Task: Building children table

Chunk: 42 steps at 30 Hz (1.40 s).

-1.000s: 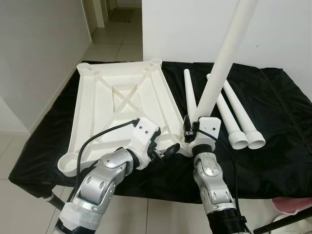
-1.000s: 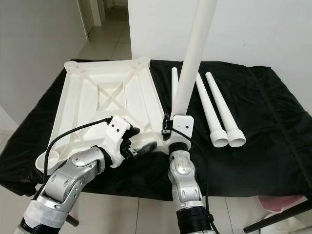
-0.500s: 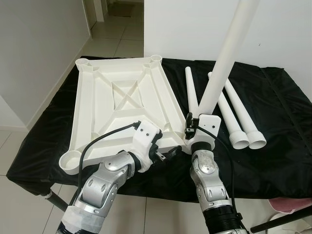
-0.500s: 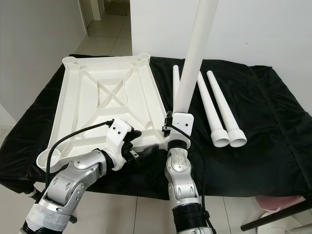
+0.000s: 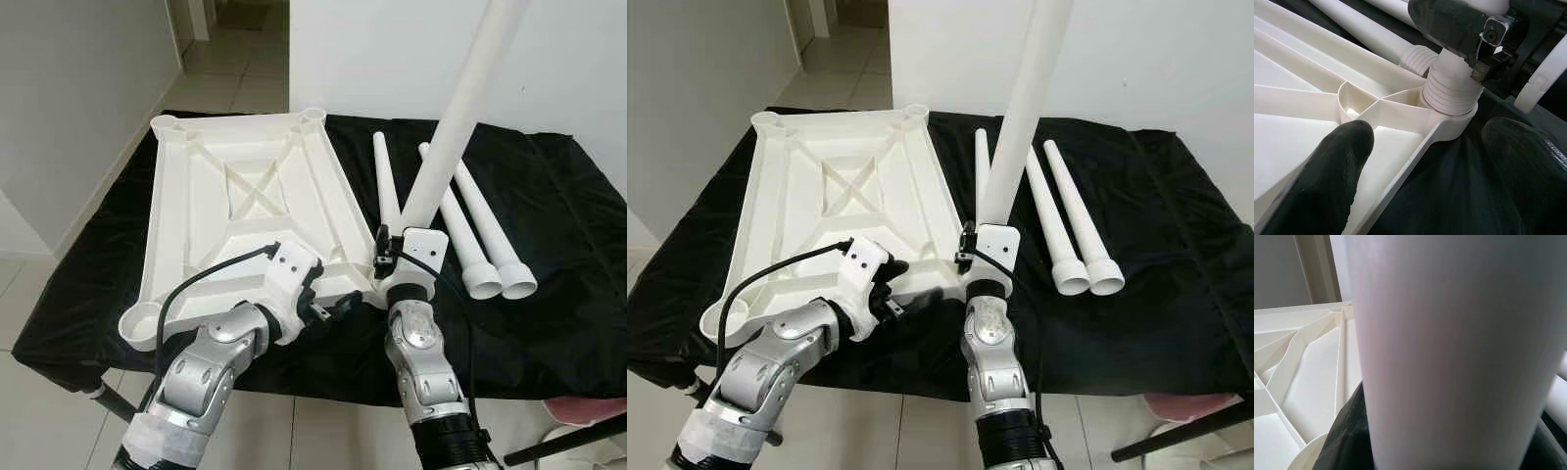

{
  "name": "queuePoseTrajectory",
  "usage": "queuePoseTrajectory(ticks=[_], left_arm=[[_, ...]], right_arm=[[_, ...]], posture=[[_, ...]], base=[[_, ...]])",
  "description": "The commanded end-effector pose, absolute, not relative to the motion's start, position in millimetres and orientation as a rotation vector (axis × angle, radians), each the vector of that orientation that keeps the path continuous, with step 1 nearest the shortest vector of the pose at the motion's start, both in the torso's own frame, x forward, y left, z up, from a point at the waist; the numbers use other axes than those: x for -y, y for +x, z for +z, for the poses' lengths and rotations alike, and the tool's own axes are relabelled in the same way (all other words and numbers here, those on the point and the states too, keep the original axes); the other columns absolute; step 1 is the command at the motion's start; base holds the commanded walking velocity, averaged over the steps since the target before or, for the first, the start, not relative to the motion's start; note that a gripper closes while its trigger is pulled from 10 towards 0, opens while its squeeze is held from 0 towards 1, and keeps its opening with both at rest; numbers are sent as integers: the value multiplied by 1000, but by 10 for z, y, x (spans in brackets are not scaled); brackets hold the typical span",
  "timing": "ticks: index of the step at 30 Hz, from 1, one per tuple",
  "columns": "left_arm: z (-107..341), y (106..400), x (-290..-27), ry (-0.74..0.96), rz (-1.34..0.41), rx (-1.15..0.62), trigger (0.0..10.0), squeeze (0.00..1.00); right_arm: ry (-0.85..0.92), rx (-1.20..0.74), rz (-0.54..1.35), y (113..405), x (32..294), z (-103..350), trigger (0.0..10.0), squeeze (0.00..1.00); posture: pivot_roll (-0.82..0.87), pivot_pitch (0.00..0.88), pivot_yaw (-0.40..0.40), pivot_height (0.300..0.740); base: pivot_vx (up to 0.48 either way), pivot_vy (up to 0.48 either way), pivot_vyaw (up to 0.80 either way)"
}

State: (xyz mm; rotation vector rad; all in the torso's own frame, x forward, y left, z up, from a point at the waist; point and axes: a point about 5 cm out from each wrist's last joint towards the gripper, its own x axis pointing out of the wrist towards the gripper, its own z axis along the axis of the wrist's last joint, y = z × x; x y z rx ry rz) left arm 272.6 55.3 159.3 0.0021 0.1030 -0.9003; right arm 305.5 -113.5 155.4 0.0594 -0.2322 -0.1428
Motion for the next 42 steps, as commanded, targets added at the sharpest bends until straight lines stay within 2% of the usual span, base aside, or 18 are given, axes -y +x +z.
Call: queuePoseTrajectory(ticks=[1,18,19,25,26,27,28,32,40,41,42], left_arm=[[1585,2746,-582,12,-849,-106,10000,0],[1578,2731,-574,12,-847,-109,10000,0],[1578,2730,-571,12,-847,-110,10000,0],[1567,2723,-568,16,-852,-113,10000,0],[1553,2703,-543,24,-868,-115,10000,0],[1553,2703,-543,24,-868,-115,10000,0],[1548,2692,-529,26,-876,-117,10000,0],[1544,2678,-508,28,-886,-118,10000,0],[1539,2675,-494,25,-889,-120,10000,0],[1539,2674,-494,26,-887,-121,10000,0],[1539,2673,-493,27,-885,-121,10000,0]], right_arm=[[69,198,-164,3032,1184,1469,10000,0],[56,243,-106,2987,1238,1511,10000,0],[65,246,-90,2980,1226,1512,10000,1000],[76,274,-46,2982,1262,1556,10000,1000],[71,276,11,3003,1305,1572,10000,94],[71,276,11,3003,1305,1572,10000,94],[60,283,36,3011,1329,1585,10000,0],[34,293,81,3022,1361,1605,10000,0],[-31,288,289,3089,1445,1635,10000,0],[-38,283,344,3112,1464,1645,8667,0],[-39,279,382,3127,1481,1652,8667,0]], posture=[[-47,55,-6,740],[-38,56,-11,740],[-39,59,-11,740],[-41,61,-11,740],[-47,61,-9,740],[-47,61,-9,740],[-50,61,-8,740],[-53,63,-6,740],[-54,64,-3,740],[-54,64,-3,740],[-54,64,-3,740]], base=[[0,0,0],[0,0,0],[0,0,0],[0,0,0],[0,0,0],[0,0,0],[0,0,0],[0,0,0],[0,0,0],[0,0,0],[0,0,0]])
